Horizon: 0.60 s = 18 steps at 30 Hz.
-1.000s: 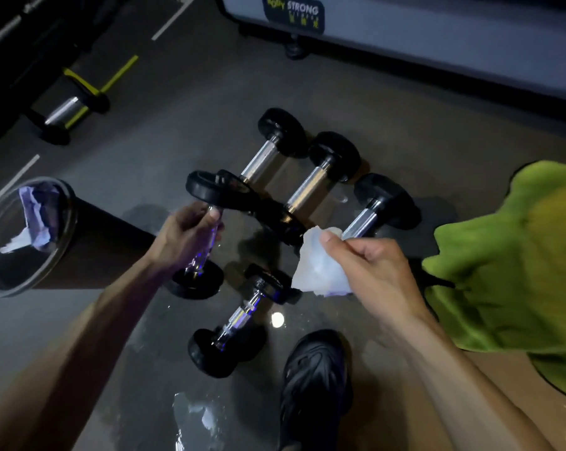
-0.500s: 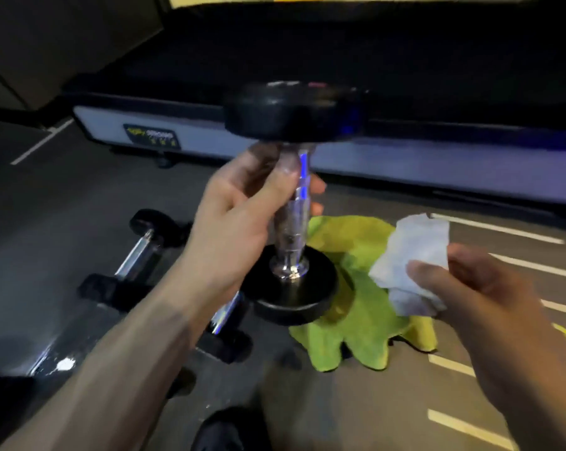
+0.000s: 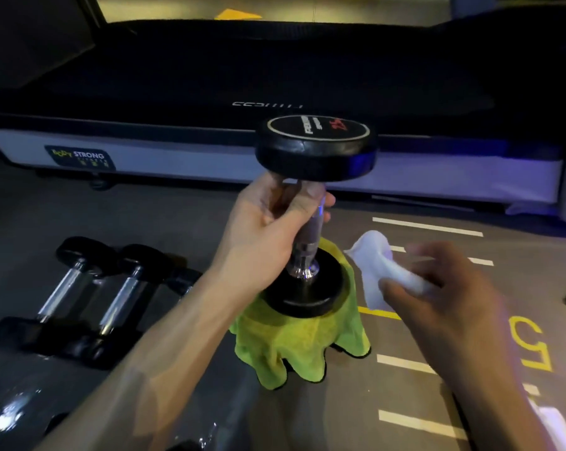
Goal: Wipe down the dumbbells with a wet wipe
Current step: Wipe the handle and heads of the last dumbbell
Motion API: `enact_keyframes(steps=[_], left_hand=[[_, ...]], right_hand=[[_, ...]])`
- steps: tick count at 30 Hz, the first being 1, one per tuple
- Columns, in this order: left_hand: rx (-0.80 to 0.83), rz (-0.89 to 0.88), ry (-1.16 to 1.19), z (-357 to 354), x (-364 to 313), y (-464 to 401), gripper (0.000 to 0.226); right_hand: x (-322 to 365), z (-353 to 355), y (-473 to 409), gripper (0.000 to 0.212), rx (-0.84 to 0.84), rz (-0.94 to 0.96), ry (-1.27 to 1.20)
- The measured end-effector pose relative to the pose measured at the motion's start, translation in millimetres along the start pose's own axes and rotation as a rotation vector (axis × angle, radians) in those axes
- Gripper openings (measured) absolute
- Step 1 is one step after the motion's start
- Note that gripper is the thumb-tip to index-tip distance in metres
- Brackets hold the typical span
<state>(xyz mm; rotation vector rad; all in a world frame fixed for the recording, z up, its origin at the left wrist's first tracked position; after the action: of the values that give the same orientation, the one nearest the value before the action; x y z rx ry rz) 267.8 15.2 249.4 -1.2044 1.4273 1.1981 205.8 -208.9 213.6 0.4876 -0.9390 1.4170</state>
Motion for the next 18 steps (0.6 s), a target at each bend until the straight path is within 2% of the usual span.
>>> enact_keyframes(steps=[3, 5, 8, 11, 13, 15, 18], left_hand=[[-0.028, 0.033, 0.049, 0, 1, -2, 0.042], [-0.039, 0.022, 0.058, -1, 0, -2, 0.032], [-0.049, 0.01, 0.032, -2, -1, 0, 0.027], [-0.087, -0.018, -0.036, 1, -4, 2, 0.024], [-0.128, -0.046, -0.061, 6, -5, 0, 0.02], [-0.157, -0.05, -0.047, 10, -7, -2, 0.026], [-0.195, -0.052, -0.03, 14, -13, -2, 0.059]], right_hand=[[21, 2, -21, 0.026, -0.048, 0.098, 0.047], [40, -7, -37, 0.016, -0.054, 0.22, 0.139], [62, -44, -52, 0.014, 0.093, 0.341, 0.234], [60, -65, -49, 0.003, 0.264, 0.293, 0.191], [52, -69, -40, 0.005, 0.37, 0.245, 0.006], [46, -69, -29, 0.021, 0.432, 0.209, -0.156], [38, -66, -22, 0.034, 0.381, 0.233, -0.123]])
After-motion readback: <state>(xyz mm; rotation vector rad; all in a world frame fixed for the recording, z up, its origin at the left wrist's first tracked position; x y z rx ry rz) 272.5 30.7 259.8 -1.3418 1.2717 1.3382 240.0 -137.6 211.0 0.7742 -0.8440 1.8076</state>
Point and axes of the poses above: each hand's wrist, its own y-axis away from the middle knuckle, its own z-axis out of the back of the hand, x = y × z, the point moved 8 cm from there along -y, towards the middle knuckle, and after that the axes turned 15 degrees about z, right-handed, at the moved point
